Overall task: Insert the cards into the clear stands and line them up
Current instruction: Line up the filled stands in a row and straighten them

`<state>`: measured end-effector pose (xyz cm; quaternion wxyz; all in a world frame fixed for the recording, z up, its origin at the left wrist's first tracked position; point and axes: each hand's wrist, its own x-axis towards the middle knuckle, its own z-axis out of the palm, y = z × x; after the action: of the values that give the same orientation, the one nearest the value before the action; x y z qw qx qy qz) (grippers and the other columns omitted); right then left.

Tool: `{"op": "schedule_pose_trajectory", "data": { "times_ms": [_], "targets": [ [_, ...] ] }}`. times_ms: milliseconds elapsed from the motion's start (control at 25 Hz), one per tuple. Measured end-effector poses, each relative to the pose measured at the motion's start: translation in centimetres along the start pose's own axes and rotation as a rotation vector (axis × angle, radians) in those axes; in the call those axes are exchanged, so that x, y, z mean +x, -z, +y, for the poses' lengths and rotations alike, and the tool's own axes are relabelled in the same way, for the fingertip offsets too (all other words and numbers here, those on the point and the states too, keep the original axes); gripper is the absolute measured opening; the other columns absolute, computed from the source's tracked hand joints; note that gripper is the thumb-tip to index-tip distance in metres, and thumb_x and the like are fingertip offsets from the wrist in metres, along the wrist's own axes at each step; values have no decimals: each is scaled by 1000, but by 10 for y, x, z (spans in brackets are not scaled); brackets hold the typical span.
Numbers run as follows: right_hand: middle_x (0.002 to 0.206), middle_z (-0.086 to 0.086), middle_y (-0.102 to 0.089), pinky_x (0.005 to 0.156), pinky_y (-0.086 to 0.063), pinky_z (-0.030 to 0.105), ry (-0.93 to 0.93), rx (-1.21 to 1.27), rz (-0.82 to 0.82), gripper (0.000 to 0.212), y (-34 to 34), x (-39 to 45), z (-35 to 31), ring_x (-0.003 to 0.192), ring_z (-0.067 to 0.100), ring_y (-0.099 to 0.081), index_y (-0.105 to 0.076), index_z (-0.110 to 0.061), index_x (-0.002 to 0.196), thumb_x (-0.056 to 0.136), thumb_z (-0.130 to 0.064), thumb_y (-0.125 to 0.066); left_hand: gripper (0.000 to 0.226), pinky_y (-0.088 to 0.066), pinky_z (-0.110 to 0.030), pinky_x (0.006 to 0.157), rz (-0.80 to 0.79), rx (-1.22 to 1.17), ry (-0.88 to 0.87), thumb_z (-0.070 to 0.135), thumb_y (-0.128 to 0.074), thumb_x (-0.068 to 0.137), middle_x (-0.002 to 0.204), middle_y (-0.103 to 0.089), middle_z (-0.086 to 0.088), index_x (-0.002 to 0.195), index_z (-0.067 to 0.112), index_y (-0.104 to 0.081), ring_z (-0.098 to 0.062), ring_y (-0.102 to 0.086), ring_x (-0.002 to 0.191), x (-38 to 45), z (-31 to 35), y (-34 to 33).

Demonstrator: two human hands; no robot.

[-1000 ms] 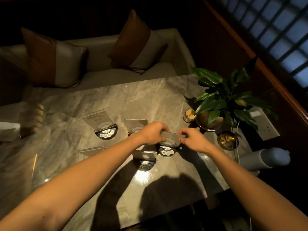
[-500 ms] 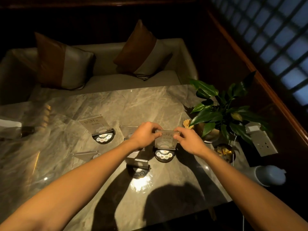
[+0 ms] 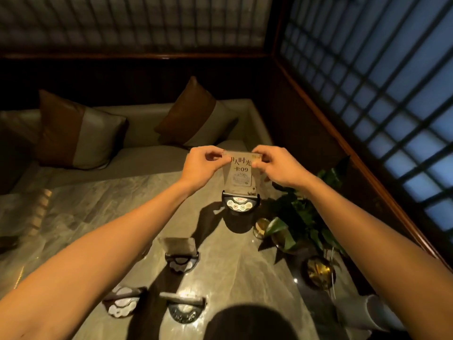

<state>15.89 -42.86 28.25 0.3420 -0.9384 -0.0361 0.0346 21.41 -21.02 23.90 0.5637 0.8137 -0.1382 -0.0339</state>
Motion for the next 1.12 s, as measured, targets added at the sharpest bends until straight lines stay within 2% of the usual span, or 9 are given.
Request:
{"op": "schedule_pose_trajectory", "data": {
  "times_ms": [160,320,400,480,560,760,920,1000,1120],
  "targets": [
    [104,-8,-69,79,-59,32,17,15,19,9,38,65,26,98,6,-66,-65,-23,106,99,-23,-59,11,-63,-32,77,48,-49,24,22,-71,91,90,-78,4,99,20,-78,-11,-75,81,62,11,-22],
    [99,0,-70,76,-61,44,-31,-59,-2,7,62,128,93,89,17,-69,-63,-26,91,98,-25,-61,13,-54,-22,77,107,84,30,23,-72,90,91,-74,4,99,15,-77,-4,-67,82,128,-6,-76],
    [101,2,-70,79,-60,41,-78,-71,-9,7,64,148,129,89,18,-68,-65,-25,92,98,-23,-61,12,-56,-30,79,84,88,73,23,-73,89,92,-75,0,97,14,-76,-13,-69,86,154,-24,-107],
    [105,5,-71,78,-59,38,-125,-79,3,9,65,167,170,89,18,-68,-68,-17,100,99,-21,-60,6,-57,-41,82,76,62,115,24,-74,88,87,-74,0,91,18,-75,-19,-69,85,183,-48,-146],
    [103,5,-72,76,-61,42,-167,-78,9,13,62,178,208,86,18,-68,-68,-12,102,99,-21,-59,4,-57,-45,81,52,51,141,24,-74,87,84,-73,1,85,24,-72,-20,-68,83,201,-67,-177],
    [98,3,-73,71,-62,42,-209,-57,2,12,53,191,277,81,15,-70,-69,-14,103,99,-20,-60,9,-51,-32,68,-25,-13,194,17,-73,89,73,-64,8,82,22,-69,-11,-59,69,225,-99,-234],
    [105,1,-71,80,-61,37,-282,-53,-21,13,43,194,298,91,15,-67,-68,-16,108,100,-20,-59,20,-52,-29,70,-60,-10,210,17,-72,90,73,-63,10,77,31,-65,-12,-61,72,232,-114,-248],
    [106,-1,-70,79,-60,33,-314,-40,-24,14,38,195,305,92,14,-66,-68,-17,111,100,-20,-58,15,-52,-28,71,-68,-8,210,17,-74,89,76,-66,9,79,28,-68,-14,-62,75,232,-120,-250],
    [104,-1,-70,69,-53,21,-326,-10,-22,13,37,197,310,91,12,-67,-67,-19,110,100,-20,-58,4,-53,-27,71,-106,11,183,17,-74,88,81,-68,5,88,20,-72,-12,-63,78,235,-121,-250]
  ]
}}
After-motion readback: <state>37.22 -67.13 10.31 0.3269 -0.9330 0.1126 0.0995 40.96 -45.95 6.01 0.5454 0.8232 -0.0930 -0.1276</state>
